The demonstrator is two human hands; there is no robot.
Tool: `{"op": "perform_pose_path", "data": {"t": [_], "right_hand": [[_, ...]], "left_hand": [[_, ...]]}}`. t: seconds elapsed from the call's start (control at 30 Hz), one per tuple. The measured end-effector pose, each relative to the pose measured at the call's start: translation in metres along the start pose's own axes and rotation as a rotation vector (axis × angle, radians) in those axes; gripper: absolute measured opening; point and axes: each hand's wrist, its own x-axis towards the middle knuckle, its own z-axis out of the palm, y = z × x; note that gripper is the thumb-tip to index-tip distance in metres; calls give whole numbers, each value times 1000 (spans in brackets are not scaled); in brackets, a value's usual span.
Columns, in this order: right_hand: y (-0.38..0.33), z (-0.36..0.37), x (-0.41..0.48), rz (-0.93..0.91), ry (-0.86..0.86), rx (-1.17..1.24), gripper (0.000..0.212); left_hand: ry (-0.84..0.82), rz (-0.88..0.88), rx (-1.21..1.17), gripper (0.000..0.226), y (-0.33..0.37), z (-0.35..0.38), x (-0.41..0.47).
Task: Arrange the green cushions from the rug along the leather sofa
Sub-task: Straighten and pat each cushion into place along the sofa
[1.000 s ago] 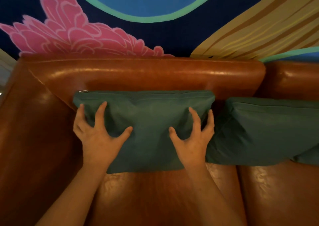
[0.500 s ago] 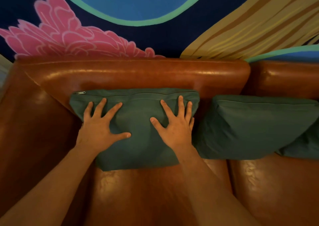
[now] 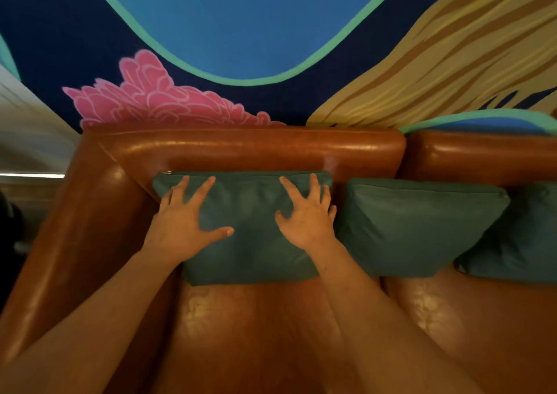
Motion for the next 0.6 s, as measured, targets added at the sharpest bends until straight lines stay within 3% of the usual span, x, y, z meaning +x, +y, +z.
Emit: {"op": "perform_pose_path", "data": {"t": [0.3,0.6], "right_hand": [[-26,-60,-39,-69,-6,-23,77],[-44,-73,-88,-120,-51,-55,78]], "left_hand": [[-11,-16,42,117,51,-60,-31],[28,-92,19,117,55,-81,-96]]}}
